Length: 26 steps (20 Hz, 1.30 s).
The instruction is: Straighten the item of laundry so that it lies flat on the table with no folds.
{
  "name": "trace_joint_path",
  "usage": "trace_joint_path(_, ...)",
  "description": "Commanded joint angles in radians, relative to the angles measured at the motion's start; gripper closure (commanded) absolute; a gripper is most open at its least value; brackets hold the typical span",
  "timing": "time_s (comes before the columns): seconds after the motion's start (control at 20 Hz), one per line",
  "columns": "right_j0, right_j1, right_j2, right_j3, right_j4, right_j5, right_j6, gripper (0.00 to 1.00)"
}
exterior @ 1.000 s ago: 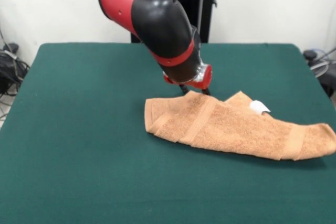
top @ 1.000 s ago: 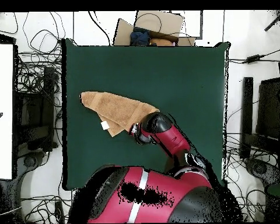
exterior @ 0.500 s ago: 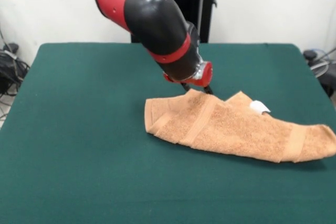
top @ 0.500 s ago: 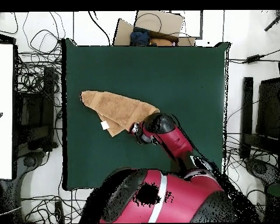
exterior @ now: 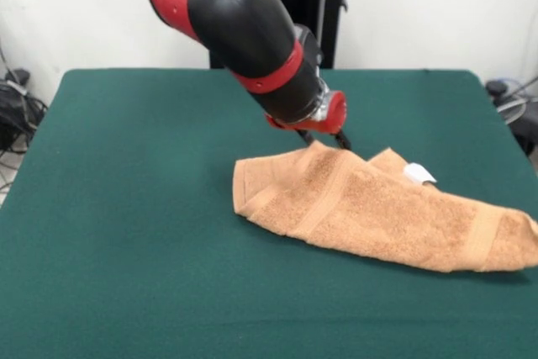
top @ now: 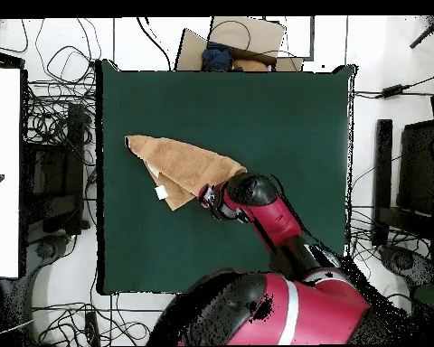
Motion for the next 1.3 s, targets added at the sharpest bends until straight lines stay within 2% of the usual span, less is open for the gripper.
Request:
trace_joint_path(0.05, -0.036, 0.000, 0.174, 0.035, -0.047, -0.219, 0.048, 0.00)
trace_joint_path(0.3, -0.064, -0.008, 0.219, 0.062, -0.089, -0.281, 0.081, 0.00)
trace_joint_path(0.6, -0.129, 0.041, 0.308, 0.047, -0.161, -0.402, 0.100, 0.00)
trace_joint_path(0.85, -0.134, 0.066, 0.306, 0.019, -0.213, -0.437, 0.137, 0.00)
trace_joint_path(1.3, -0.172, 0.039, 0.354, 0.074, -0.250, -0.446, 0.193, 0.00)
